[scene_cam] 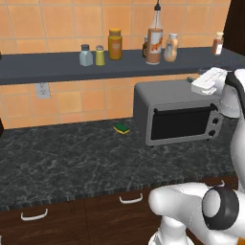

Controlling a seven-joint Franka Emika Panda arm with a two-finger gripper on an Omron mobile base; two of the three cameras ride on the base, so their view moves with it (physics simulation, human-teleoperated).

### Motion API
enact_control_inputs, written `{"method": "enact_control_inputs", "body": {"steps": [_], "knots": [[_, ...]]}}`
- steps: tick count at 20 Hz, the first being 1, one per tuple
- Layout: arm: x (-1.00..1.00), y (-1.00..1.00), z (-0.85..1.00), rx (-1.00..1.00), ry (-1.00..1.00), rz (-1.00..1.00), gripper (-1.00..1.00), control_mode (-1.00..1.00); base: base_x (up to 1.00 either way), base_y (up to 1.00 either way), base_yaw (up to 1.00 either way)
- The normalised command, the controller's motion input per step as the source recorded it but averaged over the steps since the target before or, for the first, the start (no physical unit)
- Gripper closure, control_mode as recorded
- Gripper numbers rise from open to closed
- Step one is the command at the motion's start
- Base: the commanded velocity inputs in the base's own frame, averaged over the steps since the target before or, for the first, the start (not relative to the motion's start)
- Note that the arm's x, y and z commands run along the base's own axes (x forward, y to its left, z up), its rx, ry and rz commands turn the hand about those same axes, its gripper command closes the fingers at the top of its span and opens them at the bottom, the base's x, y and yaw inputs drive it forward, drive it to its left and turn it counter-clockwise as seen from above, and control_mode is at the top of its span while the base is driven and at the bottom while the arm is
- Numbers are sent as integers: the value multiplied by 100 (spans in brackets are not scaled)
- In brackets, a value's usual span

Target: Put the shaker and condiment bottle from the counter next to their counterparts in the cabinet.

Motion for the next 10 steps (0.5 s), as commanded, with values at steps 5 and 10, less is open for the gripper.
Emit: {"method": "enact_control_inputs", "body": {"steps": [5, 10], "knots": [[-100, -7, -98, -20, 7, 1, -100, -100, 0, 0, 0], [-89, -6, -74, -12, 3, 0, -100, -100, 0, 0, 0]]}}
